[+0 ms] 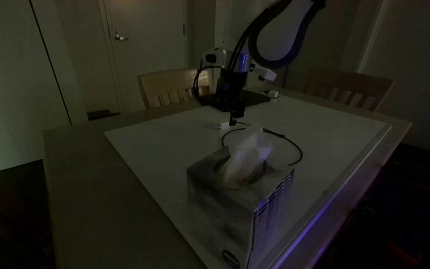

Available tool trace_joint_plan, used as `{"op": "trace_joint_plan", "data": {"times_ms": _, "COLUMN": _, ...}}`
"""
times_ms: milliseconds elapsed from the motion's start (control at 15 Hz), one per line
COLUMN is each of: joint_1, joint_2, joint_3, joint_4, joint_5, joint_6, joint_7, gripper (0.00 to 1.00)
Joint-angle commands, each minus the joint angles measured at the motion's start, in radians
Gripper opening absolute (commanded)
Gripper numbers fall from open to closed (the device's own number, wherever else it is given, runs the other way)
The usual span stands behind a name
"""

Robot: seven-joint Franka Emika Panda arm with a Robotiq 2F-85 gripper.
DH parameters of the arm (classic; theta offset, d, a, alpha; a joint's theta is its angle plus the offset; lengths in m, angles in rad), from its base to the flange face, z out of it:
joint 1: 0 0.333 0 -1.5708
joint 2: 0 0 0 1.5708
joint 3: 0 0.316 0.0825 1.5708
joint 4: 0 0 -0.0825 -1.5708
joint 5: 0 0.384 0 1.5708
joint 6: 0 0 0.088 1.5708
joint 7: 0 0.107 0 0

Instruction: Unwind the charging cable

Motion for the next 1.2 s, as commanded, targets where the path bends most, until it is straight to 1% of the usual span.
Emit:
{"op": "trace_joint_plan", "data": {"times_ms": 0, "joint_1": -0.05, "joint_2": 0.034, "joint_3": 0.017, "joint_4": 0.024, "joint_5": 0.013, "joint_6": 0.067, "joint_7": -0.072, "gripper": 1.0}}
{"op": "trace_joint_plan", "data": {"times_ms": 200, "joint_1": -0.094, "joint_2": 0.049, "joint_3": 0.048, "joint_4": 0.041, "joint_5": 0.044, "joint_6": 0.06, "joint_7": -0.139, "gripper": 1.0}}
{"op": "trace_joint_plan", "data": {"times_ms": 333, "joint_1": -0.123, "joint_2": 0.066, "joint_3": 0.083, "joint_4": 0.063, "joint_5": 0.077, "joint_6": 0.036, "joint_7": -0.203, "gripper": 1.0}}
{"op": "trace_joint_plan", "data": {"times_ms": 600, "joint_1": -0.158, "joint_2": 0.101, "joint_3": 0.132, "joint_4": 0.1, "joint_5": 0.148, "joint_6": 0.004, "joint_7": -0.316, "gripper": 1.0}}
{"op": "trace_joint_plan", "data": {"times_ms": 800, "joint_1": -0.145, "joint_2": 0.121, "joint_3": 0.123, "joint_4": 0.125, "joint_5": 0.175, "joint_6": -0.03, "joint_7": -0.344, "gripper": 1.0}}
{"op": "trace_joint_plan", "data": {"times_ms": 933, "joint_1": -0.13, "joint_2": 0.127, "joint_3": 0.102, "joint_4": 0.135, "joint_5": 0.175, "joint_6": -0.038, "joint_7": -0.33, "gripper": 1.0}}
{"op": "trace_joint_plan", "data": {"times_ms": 1133, "joint_1": -0.131, "joint_2": 0.14, "joint_3": 0.098, "joint_4": 0.146, "joint_5": 0.179, "joint_6": -0.045, "joint_7": -0.328, "gripper": 1.0}}
